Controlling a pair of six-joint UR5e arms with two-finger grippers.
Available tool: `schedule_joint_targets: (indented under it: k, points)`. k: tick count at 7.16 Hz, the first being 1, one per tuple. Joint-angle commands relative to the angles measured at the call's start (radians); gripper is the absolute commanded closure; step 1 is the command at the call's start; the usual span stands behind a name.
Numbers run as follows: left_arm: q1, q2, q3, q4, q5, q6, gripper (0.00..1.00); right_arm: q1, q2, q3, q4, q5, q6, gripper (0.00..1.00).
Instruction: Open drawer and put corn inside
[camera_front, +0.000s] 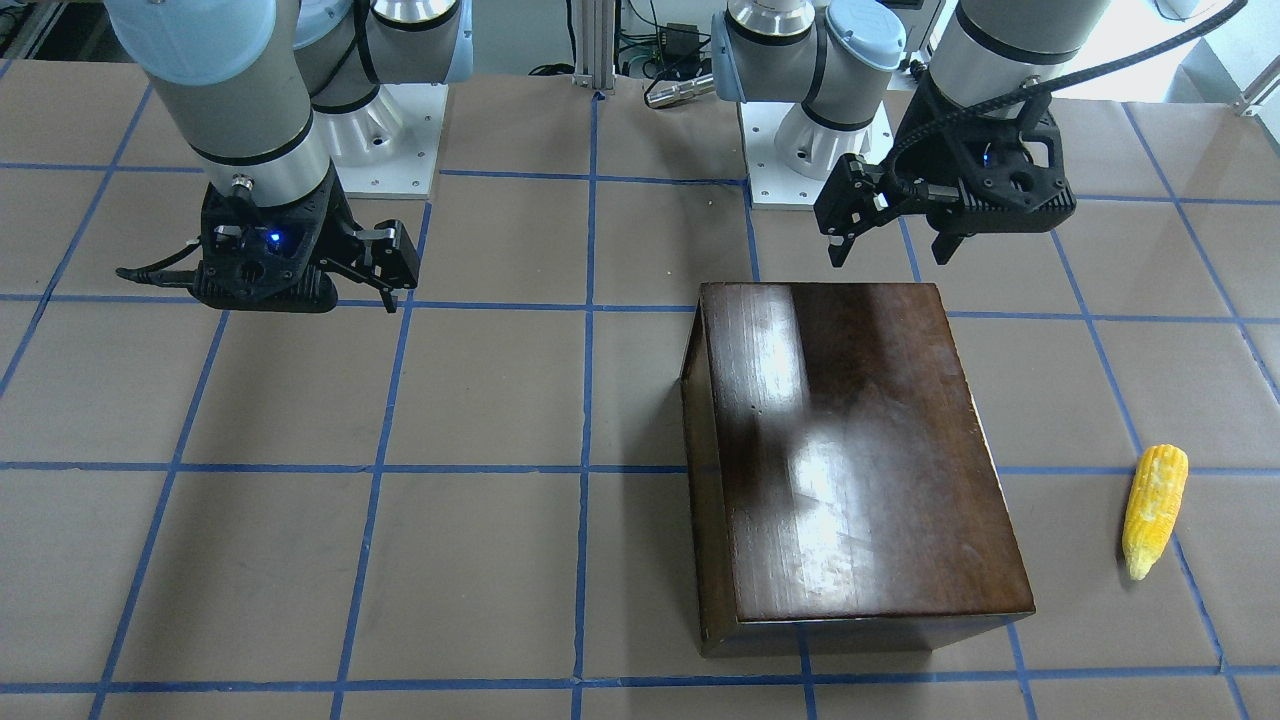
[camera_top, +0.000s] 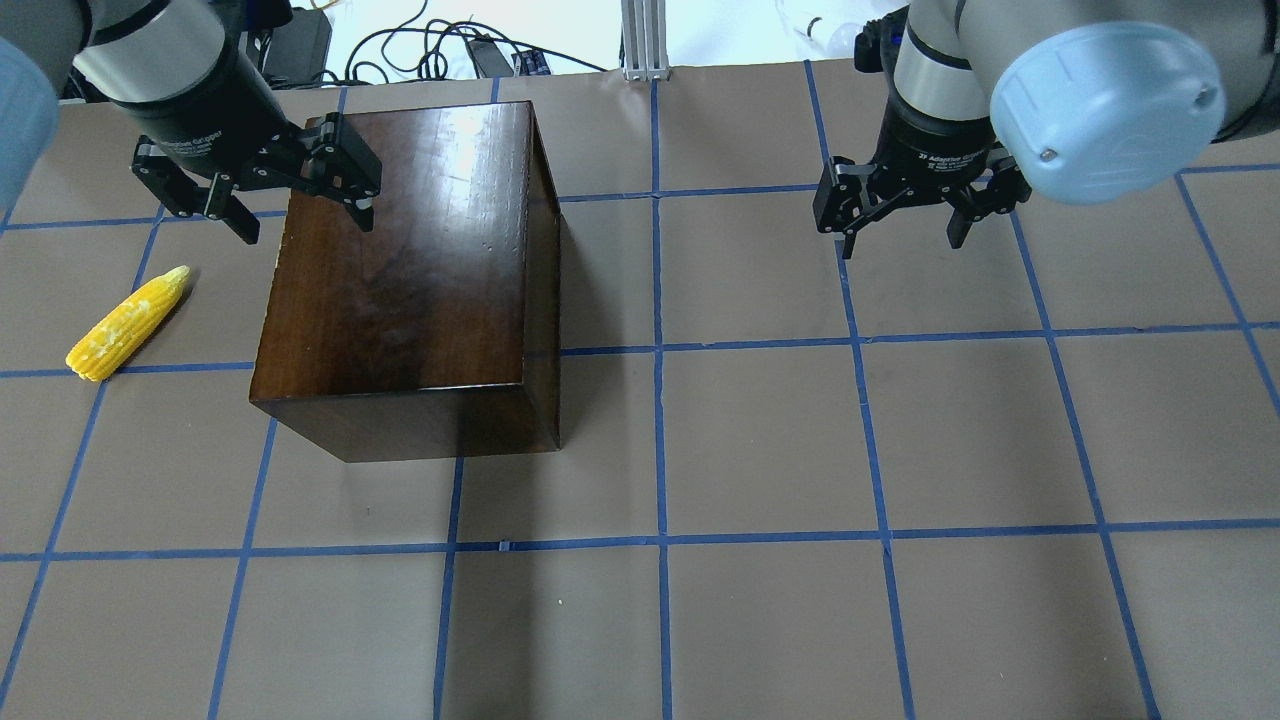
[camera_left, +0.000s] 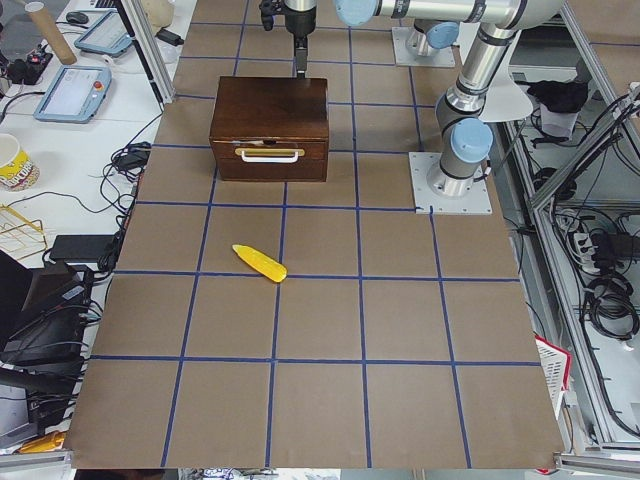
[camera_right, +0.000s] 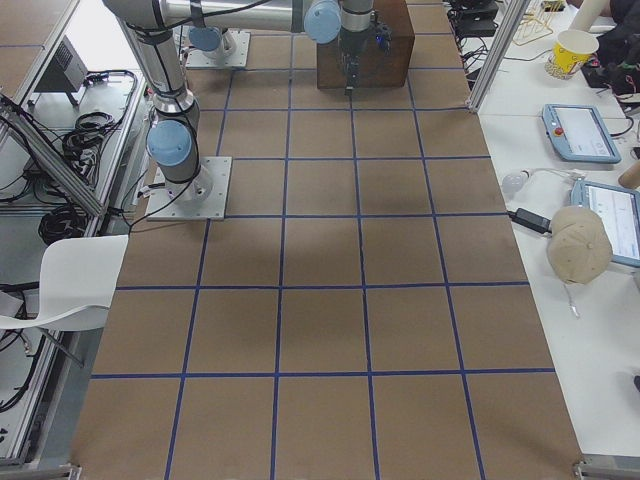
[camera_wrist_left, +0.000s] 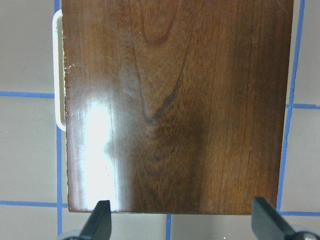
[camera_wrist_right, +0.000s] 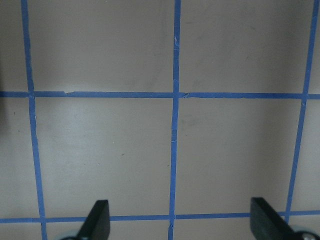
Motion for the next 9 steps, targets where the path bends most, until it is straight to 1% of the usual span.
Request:
schedule_joint_targets:
  k: [1, 3, 4, 5, 6, 8, 9]
  points:
    - [0.061, 0.008, 0.028, -0.068, -0.004, 0.043, 0.00, 0.000, 0.000, 0.000, 0.000, 0.000, 0.000, 0.00]
    - [0.167, -0.026, 0.025, -0.066, -0.050, 0.129, 0.00, 0.000, 0.000, 0.000, 0.000, 0.000, 0.000, 0.00]
    - [0.231, -0.044, 0.028, -0.064, -0.085, 0.236, 0.00, 0.000, 0.000, 0.000, 0.000, 0.000, 0.000, 0.00]
    - [0.300, -0.061, 0.022, -0.066, -0.133, 0.290, 0.00, 0.000, 0.000, 0.000, -0.002, -0.002, 0.000, 0.00]
    - [0.343, -0.086, 0.016, -0.063, -0.135, 0.345, 0.00, 0.000, 0.000, 0.000, 0.000, -0.002, 0.000, 0.00]
    - [0.384, -0.144, 0.016, -0.058, -0.133, 0.439, 0.00, 0.000, -0.001, 0.000, 0.000, -0.002, 0.000, 0.00]
    - [0.391, -0.185, 0.013, -0.009, -0.136, 0.444, 0.00, 0.000, 0.000, 0.000, -0.002, -0.002, 0.000, 0.00]
